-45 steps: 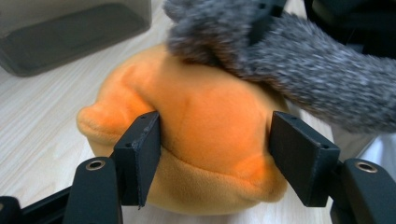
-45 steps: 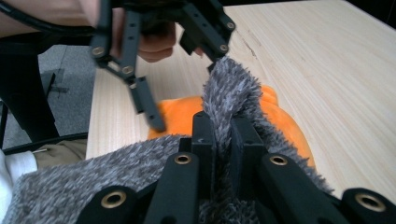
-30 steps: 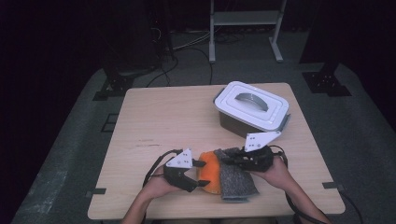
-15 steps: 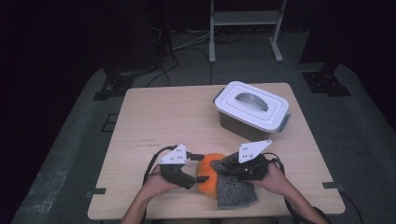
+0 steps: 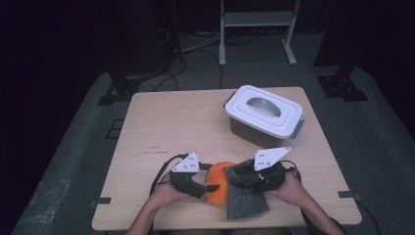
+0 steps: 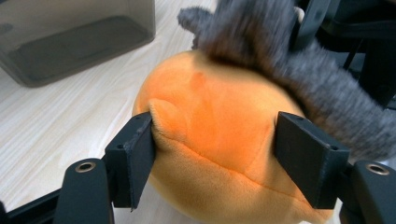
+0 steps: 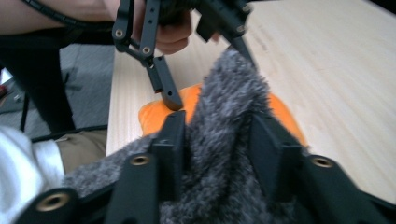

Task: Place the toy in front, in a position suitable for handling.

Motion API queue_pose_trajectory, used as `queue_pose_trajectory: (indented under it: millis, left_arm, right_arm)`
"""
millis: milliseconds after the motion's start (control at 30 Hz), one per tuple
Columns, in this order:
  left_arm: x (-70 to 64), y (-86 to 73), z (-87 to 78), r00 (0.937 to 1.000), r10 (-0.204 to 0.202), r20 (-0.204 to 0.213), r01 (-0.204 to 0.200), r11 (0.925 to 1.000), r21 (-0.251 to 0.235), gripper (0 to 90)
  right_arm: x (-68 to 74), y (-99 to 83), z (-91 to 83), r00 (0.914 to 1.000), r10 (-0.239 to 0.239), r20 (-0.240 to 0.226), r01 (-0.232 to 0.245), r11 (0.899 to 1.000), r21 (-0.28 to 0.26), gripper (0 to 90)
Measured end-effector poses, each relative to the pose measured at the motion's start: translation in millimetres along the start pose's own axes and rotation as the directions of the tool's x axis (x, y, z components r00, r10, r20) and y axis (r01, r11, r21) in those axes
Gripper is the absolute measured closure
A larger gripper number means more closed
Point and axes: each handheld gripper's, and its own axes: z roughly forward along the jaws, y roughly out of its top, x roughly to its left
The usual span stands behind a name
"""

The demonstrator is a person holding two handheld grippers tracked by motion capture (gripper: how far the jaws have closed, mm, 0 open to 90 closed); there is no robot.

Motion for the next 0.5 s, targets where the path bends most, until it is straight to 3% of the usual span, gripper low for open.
queue_pose_trajectory:
  millis: [100,300,367,400,433,500]
  left_arm:
    - [-0.5,-1.3,-0.5,0.9999,0.004,0.010,-0.004,1.0000,0.000,30.3]
    - [-4.8,1.2,2.1,0.9990,0.021,0.040,-0.022,0.9996,0.015,32.6]
    - [-5.7,1.0,3.5,0.9986,0.017,0.051,-0.018,0.9997,0.015,32.7]
    - [-5.7,1.1,3.7,0.9985,0.020,0.051,-0.021,0.9997,0.015,32.7]
    - [-5.7,1.1,3.7,0.9985,0.020,0.051,-0.021,0.9997,0.015,32.7]
    - [-5.3,0.9,2.6,0.9986,0.020,0.048,-0.020,0.9997,0.015,32.7]
  right_arm:
    - [2.4,-7.9,-6.4,0.9994,0.027,0.020,-0.027,1.000,-0.001,49.7]
    - [-0.1,-21.1,8.7,0.9971,0.074,0.019,-0.074,0.997,0.017,47.7]
    - [0.0,-20.1,13.4,0.9973,0.069,0.024,-0.070,0.997,0.031,53.6]
    - [1.8,-15.9,15.2,0.9983,0.048,0.031,-0.050,0.997,0.063,69.2]
    - [1.8,-15.9,15.2,0.9983,0.048,0.031,-0.050,0.997,0.063,69.2]
    - [1.2,-10.3,13.0,0.9995,0.029,0.016,-0.029,0.998,0.048,78.3]
